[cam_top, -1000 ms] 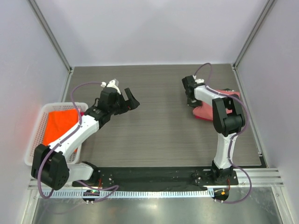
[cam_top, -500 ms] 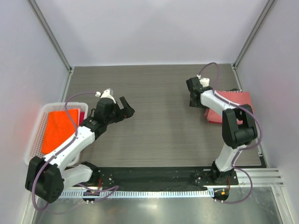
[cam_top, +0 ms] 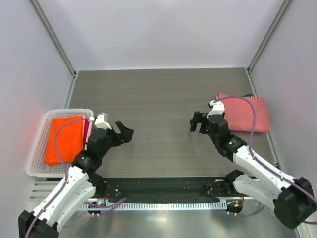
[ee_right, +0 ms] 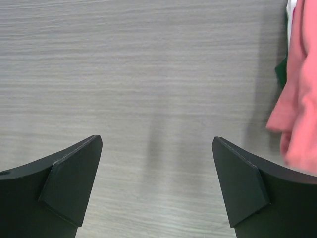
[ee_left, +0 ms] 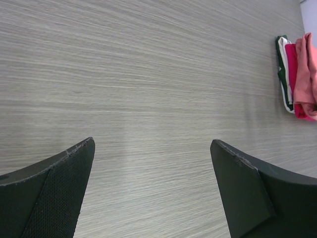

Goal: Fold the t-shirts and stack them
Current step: Neatly place the folded tshirt to the corner, then reset both grippers

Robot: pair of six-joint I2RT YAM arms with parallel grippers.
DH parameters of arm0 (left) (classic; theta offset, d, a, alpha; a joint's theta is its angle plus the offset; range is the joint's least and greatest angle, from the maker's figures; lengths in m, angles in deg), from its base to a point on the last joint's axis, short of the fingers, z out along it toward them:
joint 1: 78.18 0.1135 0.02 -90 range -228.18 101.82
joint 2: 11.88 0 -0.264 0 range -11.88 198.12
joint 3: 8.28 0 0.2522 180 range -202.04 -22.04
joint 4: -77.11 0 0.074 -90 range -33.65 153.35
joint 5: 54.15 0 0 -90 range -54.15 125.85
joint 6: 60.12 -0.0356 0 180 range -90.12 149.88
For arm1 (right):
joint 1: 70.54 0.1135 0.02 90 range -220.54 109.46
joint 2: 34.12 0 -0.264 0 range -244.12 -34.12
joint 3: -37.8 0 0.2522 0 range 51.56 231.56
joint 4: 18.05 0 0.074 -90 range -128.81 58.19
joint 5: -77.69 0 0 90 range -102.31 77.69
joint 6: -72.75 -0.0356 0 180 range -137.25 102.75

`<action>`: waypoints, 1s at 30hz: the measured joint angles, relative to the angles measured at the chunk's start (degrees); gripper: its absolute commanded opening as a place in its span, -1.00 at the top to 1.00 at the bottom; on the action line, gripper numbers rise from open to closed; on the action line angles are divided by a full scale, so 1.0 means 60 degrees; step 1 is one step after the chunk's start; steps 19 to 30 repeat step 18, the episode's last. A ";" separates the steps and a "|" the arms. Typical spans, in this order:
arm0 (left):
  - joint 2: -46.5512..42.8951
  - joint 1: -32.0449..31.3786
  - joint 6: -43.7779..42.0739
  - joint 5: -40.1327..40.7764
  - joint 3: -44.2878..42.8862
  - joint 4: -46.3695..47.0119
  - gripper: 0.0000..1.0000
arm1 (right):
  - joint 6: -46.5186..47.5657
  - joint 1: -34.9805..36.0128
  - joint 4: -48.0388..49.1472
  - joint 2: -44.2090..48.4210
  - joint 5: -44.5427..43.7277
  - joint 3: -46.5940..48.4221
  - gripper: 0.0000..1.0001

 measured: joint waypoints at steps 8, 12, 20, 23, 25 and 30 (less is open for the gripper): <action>-0.2452 -0.0018 -0.0284 0.0280 0.1402 -0.0372 -0.99 | -0.0510 0.0000 0.0590 0.3450 0.0707 -0.3096 -0.99; -0.2623 -0.0018 -0.0248 0.0280 0.1789 -0.0448 -0.99 | -0.0678 0.0000 0.0707 0.4251 0.0907 -0.3566 -0.99; -0.2517 -0.0018 -0.0240 0.0295 0.1814 -0.0455 -0.99 | -0.0852 0.0000 0.1067 0.3916 0.0929 -0.3559 -0.99; -0.2517 -0.0018 -0.0240 0.0295 0.1814 -0.0455 -0.99 | -0.0852 0.0000 0.1067 0.3916 0.0929 -0.3559 -0.99; -0.2517 -0.0018 -0.0240 0.0295 0.1814 -0.0455 -0.99 | -0.0852 0.0000 0.1067 0.3916 0.0929 -0.3559 -0.99; -0.2517 -0.0018 -0.0240 0.0295 0.1814 -0.0455 -0.99 | -0.0852 0.0000 0.1067 0.3916 0.0929 -0.3559 -0.99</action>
